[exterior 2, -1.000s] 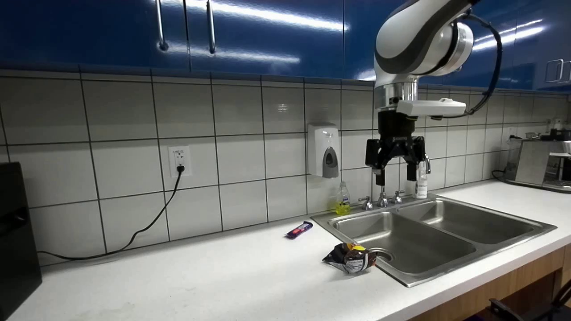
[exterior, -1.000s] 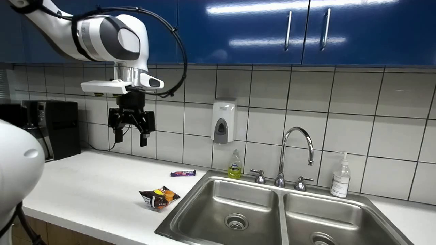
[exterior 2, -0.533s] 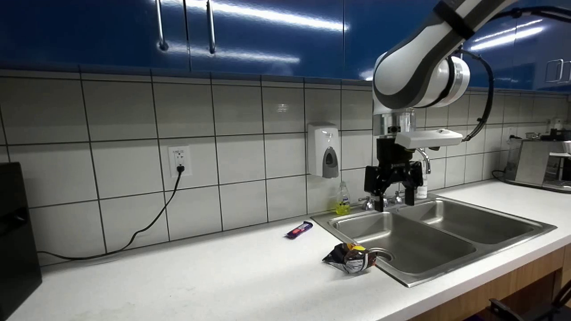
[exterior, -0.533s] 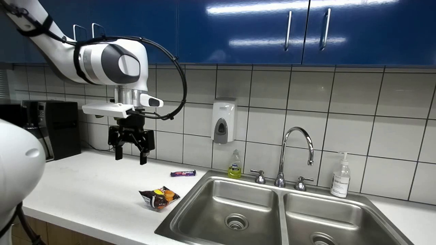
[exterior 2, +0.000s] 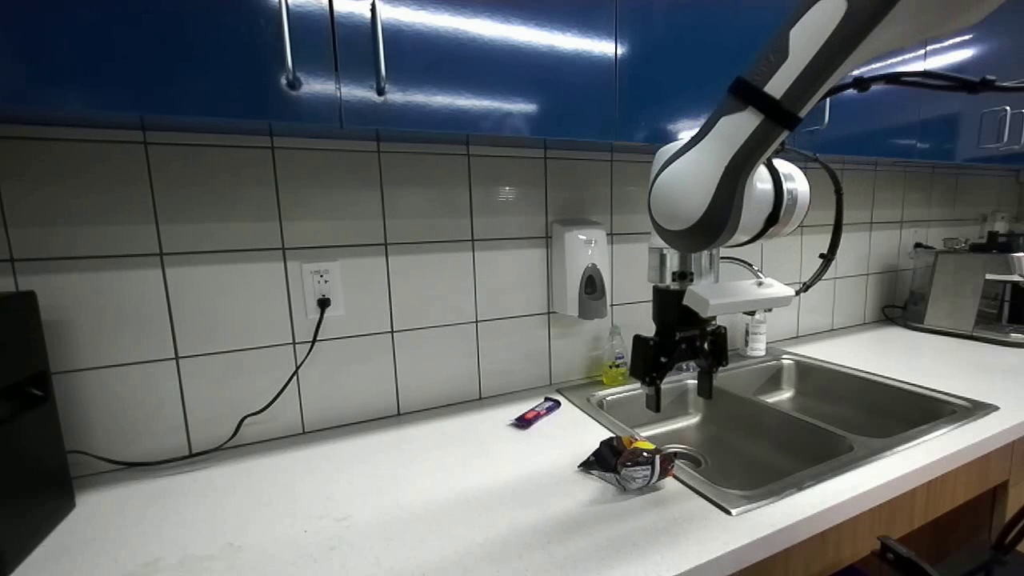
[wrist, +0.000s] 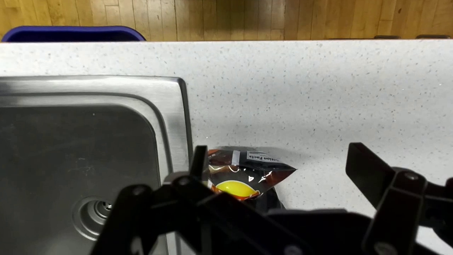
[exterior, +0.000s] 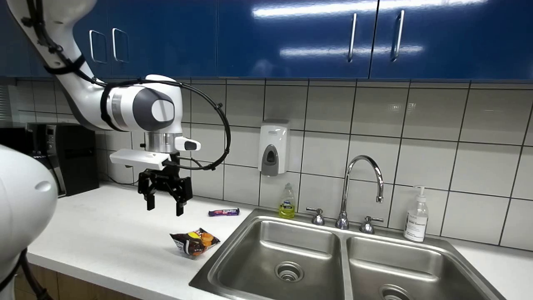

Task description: Place the bag of chips in the sink.

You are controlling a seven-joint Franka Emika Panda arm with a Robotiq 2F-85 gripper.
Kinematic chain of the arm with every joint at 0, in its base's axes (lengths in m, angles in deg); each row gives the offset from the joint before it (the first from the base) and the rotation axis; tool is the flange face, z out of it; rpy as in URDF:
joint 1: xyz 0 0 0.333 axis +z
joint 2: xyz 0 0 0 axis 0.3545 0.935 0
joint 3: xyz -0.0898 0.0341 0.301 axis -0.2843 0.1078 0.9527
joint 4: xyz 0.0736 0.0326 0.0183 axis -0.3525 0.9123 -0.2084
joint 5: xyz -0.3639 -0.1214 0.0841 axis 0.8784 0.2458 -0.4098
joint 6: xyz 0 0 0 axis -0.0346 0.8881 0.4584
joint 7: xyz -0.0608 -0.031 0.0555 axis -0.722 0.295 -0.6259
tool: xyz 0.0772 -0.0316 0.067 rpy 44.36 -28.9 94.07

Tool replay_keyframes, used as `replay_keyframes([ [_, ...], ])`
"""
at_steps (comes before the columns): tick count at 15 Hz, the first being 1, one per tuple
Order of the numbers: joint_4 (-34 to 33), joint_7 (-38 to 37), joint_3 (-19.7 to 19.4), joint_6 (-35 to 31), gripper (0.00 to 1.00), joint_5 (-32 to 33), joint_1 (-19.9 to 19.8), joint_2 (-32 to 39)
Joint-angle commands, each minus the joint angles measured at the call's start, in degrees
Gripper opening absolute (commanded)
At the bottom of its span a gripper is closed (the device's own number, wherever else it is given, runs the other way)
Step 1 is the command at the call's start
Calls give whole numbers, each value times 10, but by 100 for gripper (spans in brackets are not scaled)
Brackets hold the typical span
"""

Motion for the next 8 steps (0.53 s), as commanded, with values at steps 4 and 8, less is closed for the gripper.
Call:
replay_keyframes([
  [4,-78,15,3,-50,100,18,-5,128],
  [8,-134,17,1,-54,100,38,-6,192],
])
